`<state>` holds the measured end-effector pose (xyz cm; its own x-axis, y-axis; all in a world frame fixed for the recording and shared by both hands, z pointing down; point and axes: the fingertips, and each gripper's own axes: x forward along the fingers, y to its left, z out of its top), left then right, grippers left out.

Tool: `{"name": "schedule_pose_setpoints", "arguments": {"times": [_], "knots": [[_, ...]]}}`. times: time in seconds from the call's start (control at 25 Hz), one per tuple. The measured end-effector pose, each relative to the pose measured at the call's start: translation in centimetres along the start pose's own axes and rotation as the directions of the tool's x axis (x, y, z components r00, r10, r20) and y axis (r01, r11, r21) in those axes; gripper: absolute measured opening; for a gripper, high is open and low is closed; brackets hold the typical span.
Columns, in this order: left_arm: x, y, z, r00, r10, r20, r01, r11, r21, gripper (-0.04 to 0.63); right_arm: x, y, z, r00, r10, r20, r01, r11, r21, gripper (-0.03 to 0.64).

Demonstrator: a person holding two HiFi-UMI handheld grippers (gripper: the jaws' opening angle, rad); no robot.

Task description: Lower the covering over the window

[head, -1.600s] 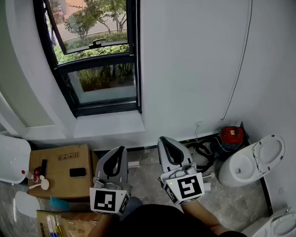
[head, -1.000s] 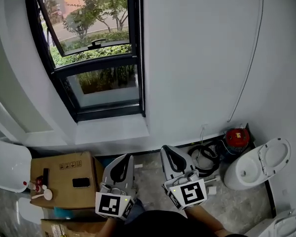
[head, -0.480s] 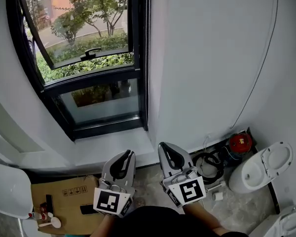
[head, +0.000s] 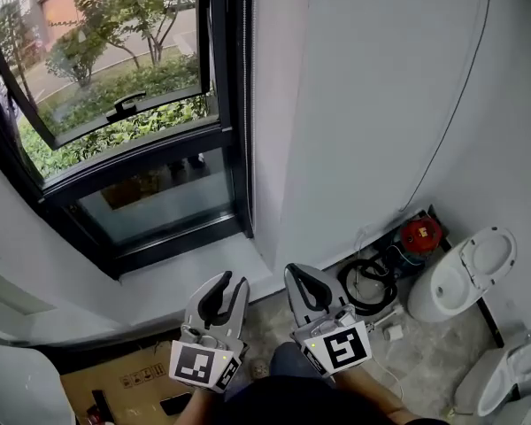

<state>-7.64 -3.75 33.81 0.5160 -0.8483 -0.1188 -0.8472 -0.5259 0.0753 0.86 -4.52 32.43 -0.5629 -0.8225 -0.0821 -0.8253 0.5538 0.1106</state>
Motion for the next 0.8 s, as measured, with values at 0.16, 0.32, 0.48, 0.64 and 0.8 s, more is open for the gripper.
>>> {"name": "schedule_pose_setpoints", "arguments": {"times": [0.16, 0.32, 0.48, 0.64, 0.8], "knots": [[2.0, 1.2, 0.0, 1.000, -0.031, -0.002, 0.031, 1.000, -0.004, 0.084, 2.7, -1.0, 0.0, 1.000, -0.008, 0.000, 0.008, 1.000, -0.007, 0.012], [3.8, 3.3, 0.1, 0.999, -0.032, 0.006, 0.032, 0.999, -0.014, 0.084, 5.8, -1.7, -0.3, 1.000, 0.001, 0.005, -0.001, 1.000, -0.017, 0.012], [6.7, 5.1, 1.3, 0.998, -0.048, 0.049, 0.049, 0.999, -0.007, 0.084, 9.5, -3.1, -0.1, 1.000, 0.012, 0.027, -0.011, 1.000, -0.018, 0.012], [10.0, 7.4, 2.5, 0.995, -0.055, 0.084, 0.055, 0.998, 0.005, 0.084, 13.4, -5.0, 0.8, 0.999, 0.015, 0.050, -0.012, 0.999, -0.053, 0.012], [13.3, 9.3, 2.4, 0.996, -0.041, 0.079, 0.041, 0.999, 0.007, 0.084, 16.5, -7.4, 1.3, 0.997, 0.014, 0.069, -0.008, 0.997, -0.081, 0.012]]}}
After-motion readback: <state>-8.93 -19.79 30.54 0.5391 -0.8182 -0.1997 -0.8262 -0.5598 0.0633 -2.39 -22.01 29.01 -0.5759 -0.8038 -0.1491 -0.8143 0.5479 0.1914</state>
